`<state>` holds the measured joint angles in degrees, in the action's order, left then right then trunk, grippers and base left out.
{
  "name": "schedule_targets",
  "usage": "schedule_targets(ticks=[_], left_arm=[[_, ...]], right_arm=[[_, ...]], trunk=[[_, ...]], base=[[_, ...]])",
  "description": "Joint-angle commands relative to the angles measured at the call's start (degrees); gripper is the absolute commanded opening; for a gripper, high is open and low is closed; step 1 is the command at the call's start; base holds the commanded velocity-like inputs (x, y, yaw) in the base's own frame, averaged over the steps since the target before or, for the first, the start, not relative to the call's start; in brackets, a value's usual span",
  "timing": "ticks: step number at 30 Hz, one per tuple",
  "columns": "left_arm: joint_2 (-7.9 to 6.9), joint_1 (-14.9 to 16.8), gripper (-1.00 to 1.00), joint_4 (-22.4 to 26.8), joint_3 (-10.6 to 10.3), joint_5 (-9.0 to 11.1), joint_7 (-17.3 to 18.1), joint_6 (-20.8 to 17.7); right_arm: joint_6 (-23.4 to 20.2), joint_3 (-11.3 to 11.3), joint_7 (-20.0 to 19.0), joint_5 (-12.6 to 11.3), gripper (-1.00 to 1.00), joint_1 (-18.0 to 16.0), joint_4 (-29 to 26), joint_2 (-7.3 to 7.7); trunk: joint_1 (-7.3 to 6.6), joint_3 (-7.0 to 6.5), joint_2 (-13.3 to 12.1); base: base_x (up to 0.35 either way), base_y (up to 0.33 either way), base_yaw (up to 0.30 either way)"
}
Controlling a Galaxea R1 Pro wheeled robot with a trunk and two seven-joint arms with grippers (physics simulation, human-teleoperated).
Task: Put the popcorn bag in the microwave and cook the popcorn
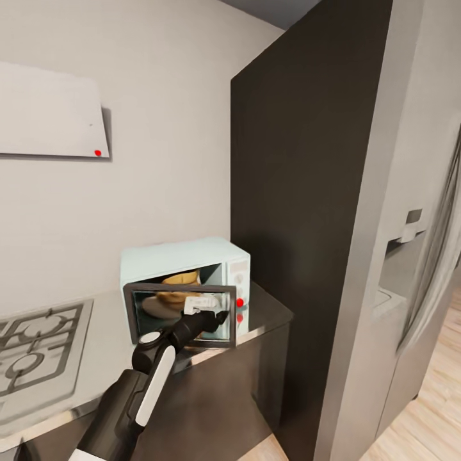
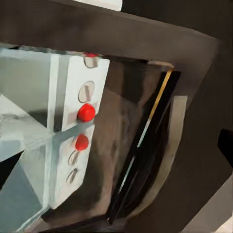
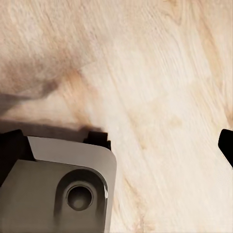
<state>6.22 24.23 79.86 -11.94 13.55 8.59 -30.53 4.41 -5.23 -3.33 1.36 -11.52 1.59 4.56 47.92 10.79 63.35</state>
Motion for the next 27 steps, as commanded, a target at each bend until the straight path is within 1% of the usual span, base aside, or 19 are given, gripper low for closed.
schedule_targets(ticks=[1,7,8,9,10,11,12,13,14,15,18,27], left_arm=[[0.02,0.1,1.00,0.0,0.1,0.1,0.0,-0.3],[0.13,0.1,1.00,0.0,0.0,-0.1,-0.1,-0.3],[0.37,0.0,1.00,-0.1,-0.1,-0.1,-0.4,-0.4],[0.72,0.0,1.00,-0.1,-0.2,-0.1,-0.8,-0.4],[1.97,0.0,1.00,-0.8,-0.3,-0.2,-3.3,-0.4],[2.43,0.1,1.00,-1.1,-0.5,-0.2,-4.8,-0.4],[2.84,0.1,1.00,-1.5,-1.3,-0.2,-6.9,-0.4],[3.05,0.1,1.00,-1.8,-2.6,-0.2,-8.3,-0.4],[3.13,0.1,1.00,-1.9,-3.6,-0.2,-8.9,-0.3],[3.22,0.1,1.00,-2.1,-5.0,-0.2,-9.5,0.0],[3.19,0.1,1.00,-2.2,-5.6,-0.2,-9.8,0.6],[3.10,0.1,1.00,-2.7,-5.7,-0.3,-9.8,0.6]], right_arm=[[0.3,-0.4,-0.1,0.1,1.00,-0.1,0.2,0.01],[0.3,-0.4,-0.1,0.1,1.00,-0.1,0.2,0.10],[0.3,-0.4,-0.1,0.1,1.00,-0.1,0.2,0.10],[0.3,-0.4,-0.1,0.1,1.00,-0.1,0.2,0.10],[0.3,-0.4,-0.1,0.1,1.00,-0.1,0.2,0.10],[0.3,-0.4,-0.1,0.1,1.00,-0.1,0.2,0.10],[0.3,-0.4,-0.1,0.1,1.00,-0.1,0.2,0.10],[0.3,-0.4,-0.1,0.1,1.00,-0.1,0.2,0.10],[0.3,-0.4,-0.1,0.1,1.00,-0.1,0.2,0.10],[0.3,-0.4,-0.1,0.1,1.00,-0.1,0.2,0.10],[0.3,-0.4,-0.1,0.1,1.00,-0.1,0.2,0.10],[0.3,-0.4,-0.1,0.1,1.00,-0.1,0.2,0.10]], trunk=[[0.03,0.08,0.0],[0.03,0.08,0.0],[0.03,0.08,0.0],[0.03,0.08,0.0],[0.03,0.08,0.0],[0.03,0.08,0.0],[0.03,0.08,0.0],[0.03,0.08,0.0],[0.03,0.08,0.0],[0.03,0.08,0.0],[0.03,0.08,0.0],[0.03,0.08,0.0]], base=[[0.248,0.000,0.000],[0.246,0.000,0.000],[0.220,0.000,0.000],[0.206,0.000,0.000],[0.164,0.000,0.000],[0.151,0.000,0.000],[0.139,0.000,0.000],[0.131,0.000,0.000],[0.127,0.000,0.000],[0.121,0.000,0.000],[0.108,0.000,0.000],[0.120,0.000,0.000]])
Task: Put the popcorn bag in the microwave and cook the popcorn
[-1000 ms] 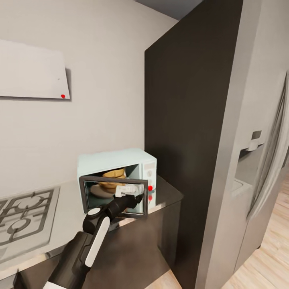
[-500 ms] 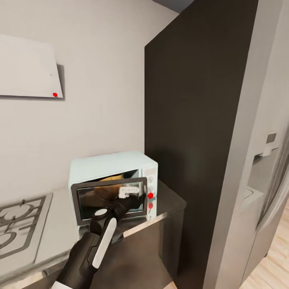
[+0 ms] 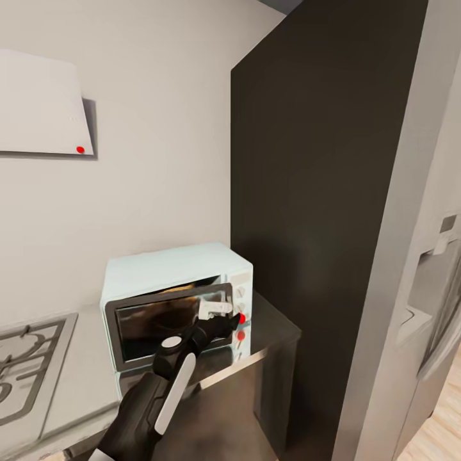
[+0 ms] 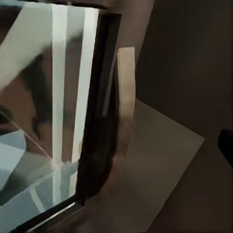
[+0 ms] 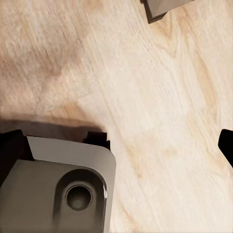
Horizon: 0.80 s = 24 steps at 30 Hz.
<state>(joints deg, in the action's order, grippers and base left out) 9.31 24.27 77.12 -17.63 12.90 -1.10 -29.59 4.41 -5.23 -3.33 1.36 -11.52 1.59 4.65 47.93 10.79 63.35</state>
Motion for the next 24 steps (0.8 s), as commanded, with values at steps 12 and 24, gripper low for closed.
schedule_targets(ticks=[12,24], left_arm=[[0.00,0.1,1.00,-0.4,0.0,0.2,-0.1,-0.3],[-0.09,0.1,1.00,-0.4,0.0,0.2,-0.1,-0.3]], right_arm=[[0.3,-0.4,-0.1,0.1,1.00,-0.1,0.2,0.01],[0.3,-0.4,-0.1,0.1,1.00,-0.1,0.2,0.01]], trunk=[[0.02,0.08,0.0],[0.02,0.08,0.0]], base=[[0.167,0.000,0.000],[0.087,0.000,0.000]])
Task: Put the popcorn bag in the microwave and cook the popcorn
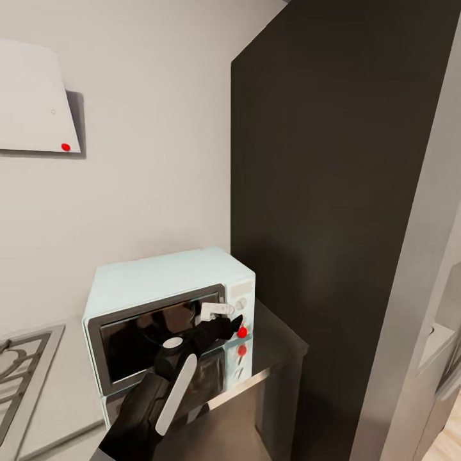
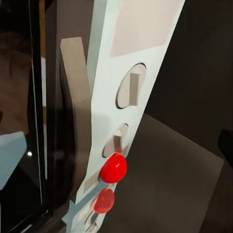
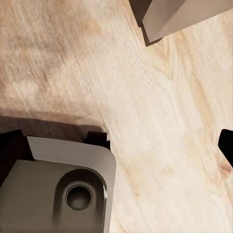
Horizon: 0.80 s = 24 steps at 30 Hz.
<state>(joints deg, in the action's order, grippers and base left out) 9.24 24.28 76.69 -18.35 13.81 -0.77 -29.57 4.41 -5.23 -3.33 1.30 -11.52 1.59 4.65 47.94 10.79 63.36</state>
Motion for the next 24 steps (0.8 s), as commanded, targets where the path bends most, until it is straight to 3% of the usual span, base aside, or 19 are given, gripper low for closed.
schedule_targets(ticks=[1,7,13,24], left_arm=[[-0.02,0.1,1.00,0.1,0.8,-0.7,-0.5,-0.3],[0.09,0.0,1.00,0.2,0.8,-0.6,-1.2,-0.3],[0.16,0.0,1.00,0.4,0.7,-0.4,-6.0,-0.3],[0.25,0.0,1.00,0.4,0.5,-0.4,-6.2,-0.3]], right_arm=[[0.3,-0.4,-0.1,0.1,1.00,-0.1,0.2,0.01],[0.3,-0.4,-0.1,0.1,1.00,-0.1,0.2,0.01],[0.3,-0.4,-0.1,0.1,1.00,-0.1,0.2,0.01],[0.3,-0.4,-0.1,0.1,1.00,-0.1,0.2,0.01]], trunk=[[0.01,0.07,0.0],[0.01,0.07,0.0],[0.01,0.07,0.0],[0.01,0.07,0.0]], base=[[0.000,0.000,0.000],[-0.090,0.000,0.000],[-0.329,0.000,0.000],[-0.346,0.000,0.000]])
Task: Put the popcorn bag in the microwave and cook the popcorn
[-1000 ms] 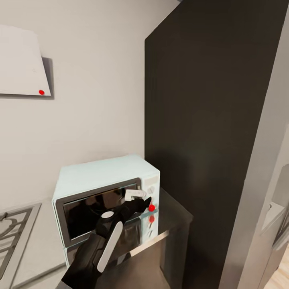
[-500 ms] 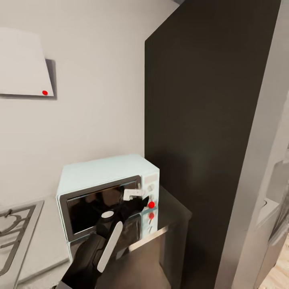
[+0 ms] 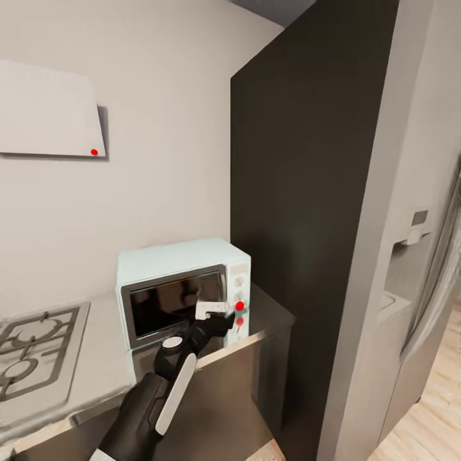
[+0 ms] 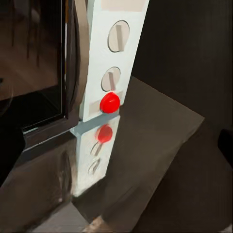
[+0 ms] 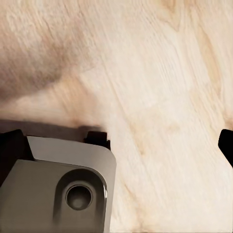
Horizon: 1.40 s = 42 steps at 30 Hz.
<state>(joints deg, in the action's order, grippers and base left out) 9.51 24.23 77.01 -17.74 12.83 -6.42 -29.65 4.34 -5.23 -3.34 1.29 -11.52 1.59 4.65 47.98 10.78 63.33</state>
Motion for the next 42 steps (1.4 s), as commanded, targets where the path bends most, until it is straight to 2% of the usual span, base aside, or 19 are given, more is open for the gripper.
schedule_targets(ticks=[1,14,15,16,18,20,22,25,26,27,29,31,32,33,38,42], left_arm=[[-0.02,0.0,1.00,0.1,-0.1,0.6,-0.5,-0.2],[0.01,0.0,1.00,-0.7,0.1,1.1,-0.6,-0.4],[0.11,0.0,1.00,-1.5,0.1,1.2,-0.5,-0.5],[0.48,0.1,1.00,-5.0,0.1,1.6,-0.4,-0.6],[0.48,0.1,1.00,-6.9,0.1,2.2,-0.5,-0.6],[0.48,0.0,1.00,-10.0,0.1,4.1,-0.6,-0.6],[0.46,0.0,1.00,-15.3,0.1,6.4,-0.8,-0.5],[0.37,0.0,1.00,-24.4,0.1,8.3,-0.9,-0.3],[0.32,0.0,1.00,-30.3,0.2,9.0,-0.8,0.7],[0.22,0.0,1.00,-40.9,0.2,9.8,-0.8,5.5],[0.17,0.0,1.00,-53.7,0.2,10.0,-0.6,11.6],[0.16,0.0,1.00,-64.5,0.3,9.9,-0.3,16.4],[0.16,0.0,1.00,-67.7,0.3,10.0,-0.2,17.9],[0.14,0.0,1.00,-73.8,0.4,10.8,-0.1,21.3],[-0.74,-0.4,1.00,-76.7,0.6,15.5,0.0,23.9],[-1.61,-4.8,1.00,-77.0,0.6,16.6,0.0,25.7]], right_arm=[[0.3,-0.4,-0.1,0.1,1.00,-0.1,0.2,0.01],[0.5,-0.4,-0.1,0.2,1.00,-0.1,0.2,-0.04],[0.5,-0.5,0.0,0.3,1.00,-0.1,0.2,0.04],[0.5,-0.7,0.0,0.6,1.00,-0.1,0.2,0.20],[0.5,-0.8,0.0,0.7,1.00,-0.1,0.2,0.31],[0.6,-0.9,0.0,0.9,1.00,-0.1,0.2,0.40],[0.5,-1.1,0.0,1.0,1.00,-0.1,0.2,0.43],[0.4,-1.3,0.0,1.1,1.00,-0.1,0.1,0.49],[0.4,-1.3,0.0,1.1,1.00,-0.1,0.1,0.51],[0.5,-1.3,0.0,1.1,1.00,-0.1,0.1,0.53],[0.6,-1.4,0.0,1.1,1.00,-0.1,0.1,0.48],[0.6,-1.4,0.0,1.2,1.00,-0.1,0.1,0.45],[0.6,-1.4,0.0,1.2,1.00,-0.1,0.1,0.45],[0.6,-1.4,0.0,1.2,1.00,-0.1,0.1,0.49],[0.5,-1.4,0.0,1.2,1.00,-0.1,0.1,0.42],[0.4,-1.4,0.0,1.2,1.00,-0.1,0.1,0.36]], trunk=[[-0.03,0.08,0.1],[-0.03,0.08,0.1],[-0.03,0.08,0.1],[-0.03,0.08,0.1],[-0.03,0.08,0.1],[-0.03,0.08,0.1],[-0.03,0.08,0.1],[-0.03,0.08,0.1],[-0.03,0.08,0.1],[-0.03,0.08,0.1],[-0.03,0.08,0.1],[-0.03,0.08,0.1],[-0.03,0.08,0.1],[-0.03,0.08,0.1],[-0.03,0.08,0.1],[-0.03,0.08,0.1]], base=[[-0.346,0.000,0.000],[-0.346,0.000,0.000],[-0.346,0.000,0.000],[-0.346,0.000,0.000],[-0.346,0.000,0.000],[-0.346,0.000,0.000],[-0.346,0.000,0.000],[-0.346,0.000,0.000],[-0.346,0.000,0.000],[-0.346,0.000,0.000],[-0.346,0.000,0.000],[-0.346,0.000,0.000],[-0.346,0.000,0.000],[-0.346,0.000,0.000],[-0.346,0.000,0.000],[-0.346,0.000,0.000]])
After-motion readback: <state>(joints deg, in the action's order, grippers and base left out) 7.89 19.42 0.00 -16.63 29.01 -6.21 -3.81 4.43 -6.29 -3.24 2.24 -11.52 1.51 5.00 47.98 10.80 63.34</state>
